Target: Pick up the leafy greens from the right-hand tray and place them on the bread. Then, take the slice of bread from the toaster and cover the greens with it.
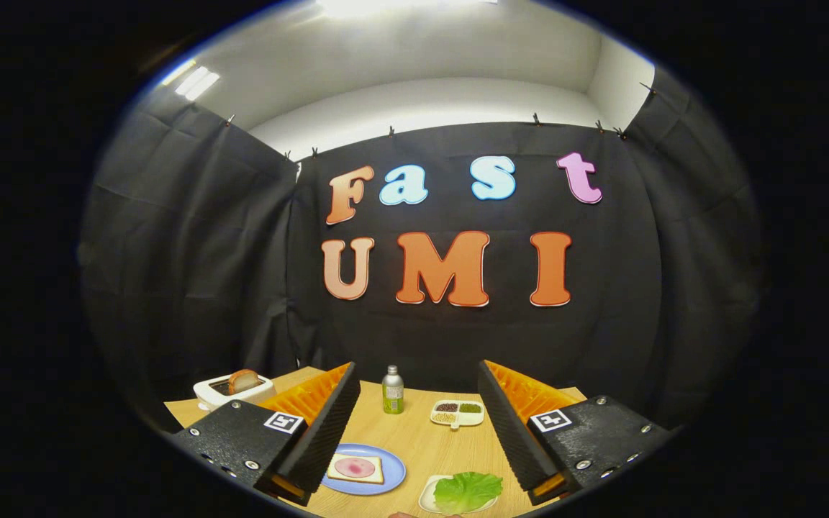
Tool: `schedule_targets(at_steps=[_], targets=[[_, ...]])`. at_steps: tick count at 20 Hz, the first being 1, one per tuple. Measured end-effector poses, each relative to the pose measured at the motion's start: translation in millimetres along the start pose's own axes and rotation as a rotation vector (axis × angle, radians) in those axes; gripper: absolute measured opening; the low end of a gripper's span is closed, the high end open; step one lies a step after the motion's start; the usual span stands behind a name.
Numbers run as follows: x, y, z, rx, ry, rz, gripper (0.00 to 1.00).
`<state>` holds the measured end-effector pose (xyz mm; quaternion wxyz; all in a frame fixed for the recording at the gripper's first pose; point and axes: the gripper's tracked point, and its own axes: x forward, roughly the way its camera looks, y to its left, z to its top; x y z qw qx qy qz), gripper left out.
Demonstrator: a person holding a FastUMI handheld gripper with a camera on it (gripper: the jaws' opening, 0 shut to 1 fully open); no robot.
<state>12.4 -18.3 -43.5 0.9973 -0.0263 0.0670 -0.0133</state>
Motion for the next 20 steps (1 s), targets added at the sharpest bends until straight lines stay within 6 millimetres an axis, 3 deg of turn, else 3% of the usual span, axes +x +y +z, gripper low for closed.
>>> schedule_targets(at_steps=[5,9,20], targets=[[6,-3,-41,-0.001,0.122,0.015,0.99],[13,-19,-79,0.008,0.253,-0.012,0.99],[24,-26,-168,0.109,0.571,0.012,0.99]])
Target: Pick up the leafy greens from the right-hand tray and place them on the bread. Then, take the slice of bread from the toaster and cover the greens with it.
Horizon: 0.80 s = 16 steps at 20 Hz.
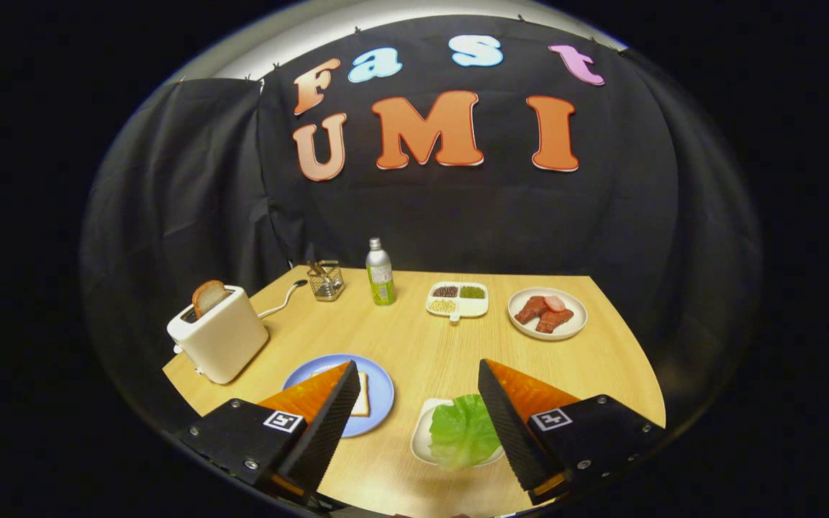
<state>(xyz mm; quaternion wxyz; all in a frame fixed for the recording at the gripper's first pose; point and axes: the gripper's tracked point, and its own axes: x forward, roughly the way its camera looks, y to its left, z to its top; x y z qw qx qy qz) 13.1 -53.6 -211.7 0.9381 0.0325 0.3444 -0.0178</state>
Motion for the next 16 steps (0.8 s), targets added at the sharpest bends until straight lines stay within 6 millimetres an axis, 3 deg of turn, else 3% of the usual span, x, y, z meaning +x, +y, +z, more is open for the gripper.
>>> schedule_targets(at_steps=[3,9,16], targets=[[12,1,-23,0.062,0.115,0.032,0.99],[39,-20,-62,0.076,0.281,-0.027,0.98],[55,-31,-105,0.064,0.448,-0.060,0.96]])
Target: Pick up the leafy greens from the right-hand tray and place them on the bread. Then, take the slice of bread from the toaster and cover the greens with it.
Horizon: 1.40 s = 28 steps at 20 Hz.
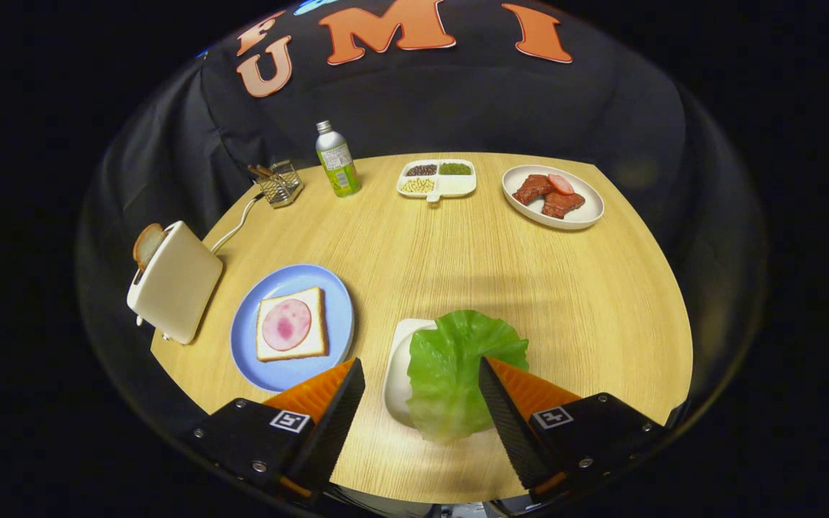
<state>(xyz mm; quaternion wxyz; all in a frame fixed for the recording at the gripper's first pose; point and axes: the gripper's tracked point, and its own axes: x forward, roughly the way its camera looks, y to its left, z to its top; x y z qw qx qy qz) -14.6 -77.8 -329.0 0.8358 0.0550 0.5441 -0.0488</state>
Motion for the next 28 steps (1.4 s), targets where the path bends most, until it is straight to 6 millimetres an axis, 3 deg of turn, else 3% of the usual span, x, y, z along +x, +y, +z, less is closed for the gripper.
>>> schedule_targets(at_steps=[9,14,18,22,25,26,27,28], targets=[[48,-17,-31,0.032,0.157,-0.085,0.94],[62,-21,-42,0.060,0.216,-0.109,0.89],[65,-25,-39,0.029,0.195,-0.143,0.80],[66,-28,-35,0.032,0.174,-0.144,0.63],[66,-33,-33,0.057,0.163,-0.151,0.36],[67,-35,-33,0.074,0.161,-0.150,0.31],[67,-37,-32,0.089,0.156,-0.146,0.18],[67,-38,-32,0.105,0.153,-0.137,0.15]])
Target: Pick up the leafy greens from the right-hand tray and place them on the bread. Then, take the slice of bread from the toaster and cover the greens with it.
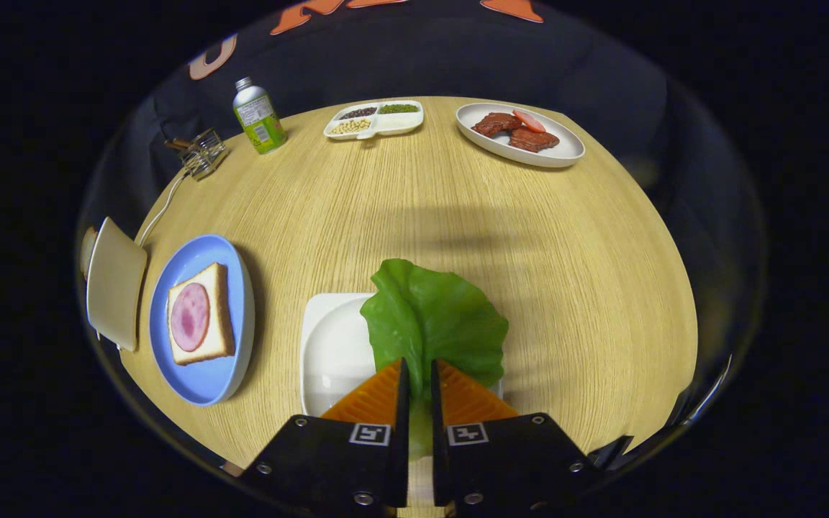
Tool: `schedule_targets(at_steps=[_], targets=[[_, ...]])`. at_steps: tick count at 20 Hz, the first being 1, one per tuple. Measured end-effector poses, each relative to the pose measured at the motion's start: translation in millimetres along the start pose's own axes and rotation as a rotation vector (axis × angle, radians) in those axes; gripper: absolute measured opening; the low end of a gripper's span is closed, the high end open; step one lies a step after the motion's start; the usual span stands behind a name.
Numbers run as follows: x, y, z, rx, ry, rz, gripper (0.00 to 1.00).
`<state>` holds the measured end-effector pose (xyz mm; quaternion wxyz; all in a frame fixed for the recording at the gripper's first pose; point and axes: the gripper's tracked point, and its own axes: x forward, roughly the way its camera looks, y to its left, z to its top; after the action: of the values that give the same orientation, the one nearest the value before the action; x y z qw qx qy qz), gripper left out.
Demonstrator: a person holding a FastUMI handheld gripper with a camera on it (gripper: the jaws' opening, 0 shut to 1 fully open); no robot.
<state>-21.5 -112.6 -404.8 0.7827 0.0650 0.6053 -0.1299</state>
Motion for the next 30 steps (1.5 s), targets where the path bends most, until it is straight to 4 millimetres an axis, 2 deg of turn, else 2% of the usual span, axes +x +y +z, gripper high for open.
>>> schedule_targets(at_steps=[1,3,6,9,16,23,30], targets=[[0,0,0,0.006,-0.003,0.017,0.08],[1,1,1,0.030,-0.011,0.049,0.04],[-8,7,8,0.031,-0.042,0.100,0.03],[-22,2,21,-0.015,-0.101,0.075,0.03],[-52,22,37,0.012,-0.161,0.152,0.03],[-73,58,44,-0.036,-0.195,0.212,0.03],[-85,99,50,-0.085,-0.207,0.242,0.03]])
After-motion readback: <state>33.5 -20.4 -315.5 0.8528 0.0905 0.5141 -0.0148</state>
